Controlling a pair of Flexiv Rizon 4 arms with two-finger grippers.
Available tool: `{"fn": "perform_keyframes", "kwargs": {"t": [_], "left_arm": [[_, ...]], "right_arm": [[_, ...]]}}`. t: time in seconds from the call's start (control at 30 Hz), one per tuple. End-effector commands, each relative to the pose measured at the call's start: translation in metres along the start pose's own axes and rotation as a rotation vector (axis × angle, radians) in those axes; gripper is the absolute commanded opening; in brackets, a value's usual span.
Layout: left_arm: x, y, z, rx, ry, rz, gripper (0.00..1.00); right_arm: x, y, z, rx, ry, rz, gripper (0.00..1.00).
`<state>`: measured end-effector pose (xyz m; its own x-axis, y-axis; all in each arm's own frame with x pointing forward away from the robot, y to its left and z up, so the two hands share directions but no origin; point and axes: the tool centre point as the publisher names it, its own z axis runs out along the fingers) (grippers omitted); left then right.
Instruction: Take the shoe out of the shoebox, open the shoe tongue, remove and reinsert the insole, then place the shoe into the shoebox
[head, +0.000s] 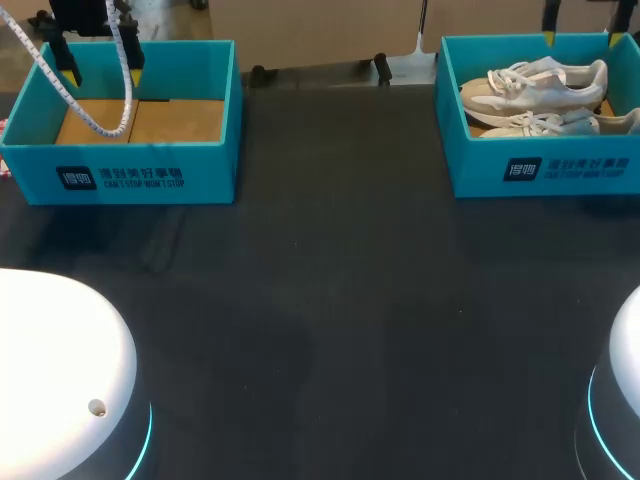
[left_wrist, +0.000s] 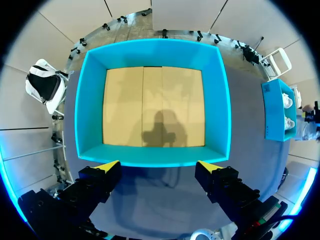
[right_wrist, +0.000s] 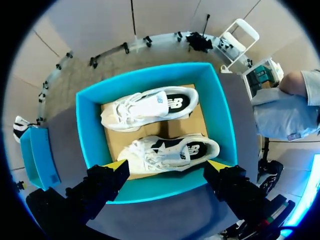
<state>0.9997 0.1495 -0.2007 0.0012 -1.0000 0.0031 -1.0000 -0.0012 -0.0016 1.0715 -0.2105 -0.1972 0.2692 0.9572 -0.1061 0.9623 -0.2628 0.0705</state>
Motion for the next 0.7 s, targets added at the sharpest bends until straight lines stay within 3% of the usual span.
{"fn": "perform_keyframes", "kwargs": {"t": [0.03, 0.13, 0.7], "left_arm": [[-0.0002, -0.0003, 0.0, 0.0, 0.0, 0.0, 1.0], [-0.0002, -0.0003, 0.0, 0.0, 0.0, 0.0, 1.0], [-0.0002, -0.0003, 0.0, 0.0, 0.0, 0.0, 1.0]], "right_arm": [[-0.0135, -0.0002, 0.0072, 0.02, 0.019, 0.019, 1.0], [-0.0172, 0.0068, 0.012, 0.012, 0.007, -0.014, 1.0], [-0.0172, 0.0068, 0.012, 0.012, 0.007, -0.014, 1.0]]}}
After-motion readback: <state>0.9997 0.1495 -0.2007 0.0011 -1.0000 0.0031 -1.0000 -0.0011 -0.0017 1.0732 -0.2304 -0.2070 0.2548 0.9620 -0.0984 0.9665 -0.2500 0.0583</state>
